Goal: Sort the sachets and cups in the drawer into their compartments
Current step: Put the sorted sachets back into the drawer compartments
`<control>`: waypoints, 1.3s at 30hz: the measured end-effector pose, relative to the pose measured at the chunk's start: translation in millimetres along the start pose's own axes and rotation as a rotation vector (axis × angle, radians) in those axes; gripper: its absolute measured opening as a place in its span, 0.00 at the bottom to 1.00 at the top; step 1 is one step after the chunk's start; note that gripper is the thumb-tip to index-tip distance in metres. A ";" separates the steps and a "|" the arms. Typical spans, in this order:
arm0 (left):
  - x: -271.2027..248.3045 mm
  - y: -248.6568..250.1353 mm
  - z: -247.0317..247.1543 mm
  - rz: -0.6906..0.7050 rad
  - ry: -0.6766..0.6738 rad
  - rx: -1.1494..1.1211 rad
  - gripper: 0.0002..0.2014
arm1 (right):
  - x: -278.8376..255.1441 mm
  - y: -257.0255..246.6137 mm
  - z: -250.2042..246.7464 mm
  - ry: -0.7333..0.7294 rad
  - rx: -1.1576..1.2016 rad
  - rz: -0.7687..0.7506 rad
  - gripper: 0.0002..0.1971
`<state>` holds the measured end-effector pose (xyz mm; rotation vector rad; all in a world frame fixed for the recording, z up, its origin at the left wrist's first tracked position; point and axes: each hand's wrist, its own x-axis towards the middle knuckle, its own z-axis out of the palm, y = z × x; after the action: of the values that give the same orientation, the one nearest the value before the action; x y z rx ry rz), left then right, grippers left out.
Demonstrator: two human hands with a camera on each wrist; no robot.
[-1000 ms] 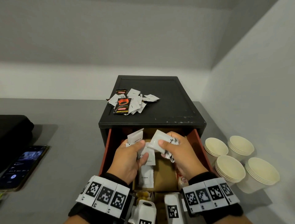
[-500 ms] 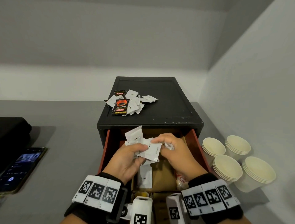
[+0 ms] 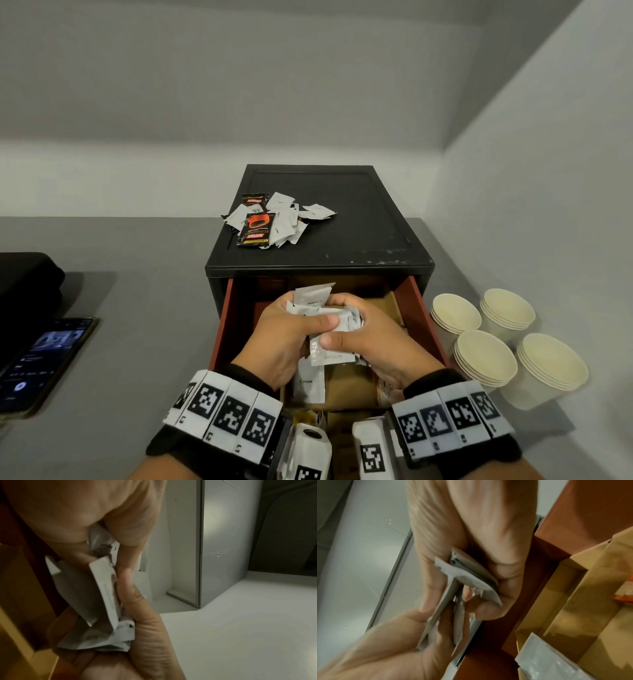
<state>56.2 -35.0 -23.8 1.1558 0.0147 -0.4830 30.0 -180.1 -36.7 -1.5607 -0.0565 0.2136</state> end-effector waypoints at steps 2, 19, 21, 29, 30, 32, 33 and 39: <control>1.5 -0.9 1.6 -0.003 0.008 0.020 0.22 | -0.3 -0.2 3.2 0.049 -0.044 -0.012 0.23; 13.4 3.5 -0.4 0.097 0.128 0.019 0.14 | 6.0 7.4 -4.6 0.128 0.374 0.175 0.24; 14.8 5.2 -1.2 0.104 0.119 0.074 0.15 | 7.5 8.9 -5.9 0.092 0.401 0.174 0.33; 15.1 -2.6 1.0 0.034 0.148 0.016 0.09 | 6.1 13.4 -3.2 0.081 0.198 0.073 0.21; 14.5 -1.4 -0.4 0.010 0.170 -0.028 0.08 | 4.0 12.8 -7.7 0.101 0.213 0.057 0.23; 13.4 0.5 -3.7 -0.026 0.213 -0.124 0.09 | 1.1 11.9 -16.0 0.138 0.246 0.016 0.28; 12.8 0.7 -5.4 -0.037 0.228 -0.164 0.09 | 0.2 11.0 -18.1 0.160 0.242 -0.010 0.29; 9.1 -4.0 -6.9 -0.034 0.241 -0.155 0.13 | 0.7 9.5 -14.1 0.261 0.195 -0.064 0.07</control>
<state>64.4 -33.5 -32.4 1.0563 0.2760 -0.3636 32.2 -193.9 -46.4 -1.3787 0.1167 -0.0356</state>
